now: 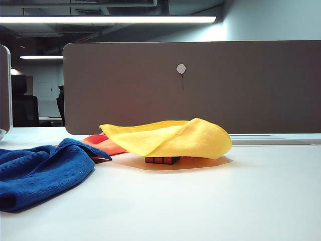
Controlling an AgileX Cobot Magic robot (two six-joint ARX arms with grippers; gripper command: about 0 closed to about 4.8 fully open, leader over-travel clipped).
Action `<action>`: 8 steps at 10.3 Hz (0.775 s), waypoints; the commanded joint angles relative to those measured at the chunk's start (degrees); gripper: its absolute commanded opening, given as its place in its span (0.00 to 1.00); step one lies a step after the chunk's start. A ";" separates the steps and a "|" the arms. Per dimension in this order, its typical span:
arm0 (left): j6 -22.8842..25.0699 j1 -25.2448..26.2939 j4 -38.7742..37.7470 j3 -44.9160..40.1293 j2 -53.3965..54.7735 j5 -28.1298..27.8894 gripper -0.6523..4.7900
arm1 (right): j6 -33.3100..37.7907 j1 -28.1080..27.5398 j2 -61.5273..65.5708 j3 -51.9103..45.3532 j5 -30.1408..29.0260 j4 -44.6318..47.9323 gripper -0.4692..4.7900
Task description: Pick up a rag that is the same color as the top surface of the Rubik's Cube and cover the cube with it.
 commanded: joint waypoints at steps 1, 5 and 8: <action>-0.15 -0.04 0.52 0.04 0.04 -3.19 0.11 | 0.20 0.07 -0.07 -0.33 -0.04 0.98 0.08; -0.15 -0.04 0.52 0.07 0.04 -3.72 0.11 | 0.20 0.07 -0.07 -0.33 -0.02 0.98 0.08; -0.15 -0.07 0.31 0.07 0.04 -3.69 0.11 | 0.20 0.07 -0.07 -0.31 -0.02 0.96 0.08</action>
